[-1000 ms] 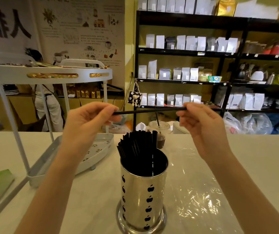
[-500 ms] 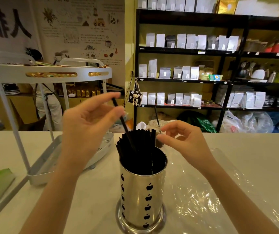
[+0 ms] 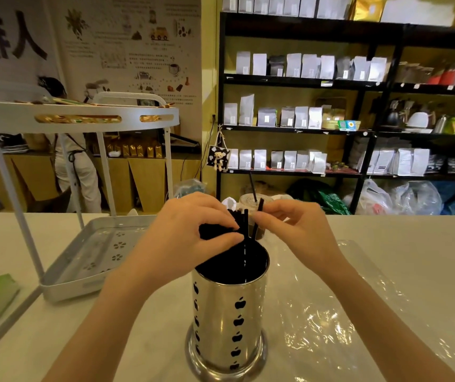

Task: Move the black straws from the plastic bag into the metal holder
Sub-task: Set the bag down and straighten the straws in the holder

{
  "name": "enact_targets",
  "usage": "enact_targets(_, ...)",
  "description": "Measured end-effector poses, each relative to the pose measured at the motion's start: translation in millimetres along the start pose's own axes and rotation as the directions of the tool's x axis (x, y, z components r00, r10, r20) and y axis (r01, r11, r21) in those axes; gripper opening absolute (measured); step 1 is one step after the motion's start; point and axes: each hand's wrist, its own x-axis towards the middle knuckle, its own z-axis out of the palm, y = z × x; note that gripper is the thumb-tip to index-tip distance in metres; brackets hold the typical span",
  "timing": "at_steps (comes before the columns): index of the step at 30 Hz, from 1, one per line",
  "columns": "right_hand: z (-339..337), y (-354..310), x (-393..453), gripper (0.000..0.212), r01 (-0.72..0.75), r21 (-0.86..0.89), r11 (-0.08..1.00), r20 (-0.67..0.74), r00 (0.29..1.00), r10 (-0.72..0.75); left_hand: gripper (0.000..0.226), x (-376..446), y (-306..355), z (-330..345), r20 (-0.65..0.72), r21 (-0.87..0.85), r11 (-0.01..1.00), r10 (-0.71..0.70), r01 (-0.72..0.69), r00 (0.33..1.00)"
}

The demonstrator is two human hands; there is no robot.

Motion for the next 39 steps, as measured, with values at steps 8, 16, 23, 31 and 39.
enact_targets(8, -39.1, -40.5, 20.9, 0.015, 0.2, 0.283, 0.938, -0.405, 0.911, -0.073, 0.045, 2.4, 6.5, -1.0, -0.078, -0.119, 0.986, -0.131, 0.121, 0.988)
enact_targets(16, -34.4, -45.9, 25.4, 0.021, 0.152, 0.631, 0.761, -0.458, 0.864, 0.208, 0.035, 1.6, 11.8, 0.2, -0.196, -0.291, 0.954, -0.134, 0.073, 0.971)
enact_targets(23, -15.4, -14.8, 8.0, 0.01, -0.176, 0.671, 0.72, -0.045, 0.96, 0.277, 0.022, -2.9, 2.7, -25.5, -0.441, -0.593, 0.805, -0.296, -0.028, 0.847)
enact_targets(31, -2.2, -6.0, -10.9, 0.009, -0.093, 0.279, 0.956, 0.205, 0.978, 0.036, 0.046, -5.5, 1.5, -34.5, -0.571, -0.575, 0.816, -0.347, -0.061, 0.744)
enact_targets(39, 12.7, 12.1, -6.8, 0.016, -0.01, -0.033, 0.999, 0.027, 1.0, 0.011, 0.033, -3.0, 14.3, -9.0, -0.284, -0.352, 0.934, -0.159, 0.051, 0.945)
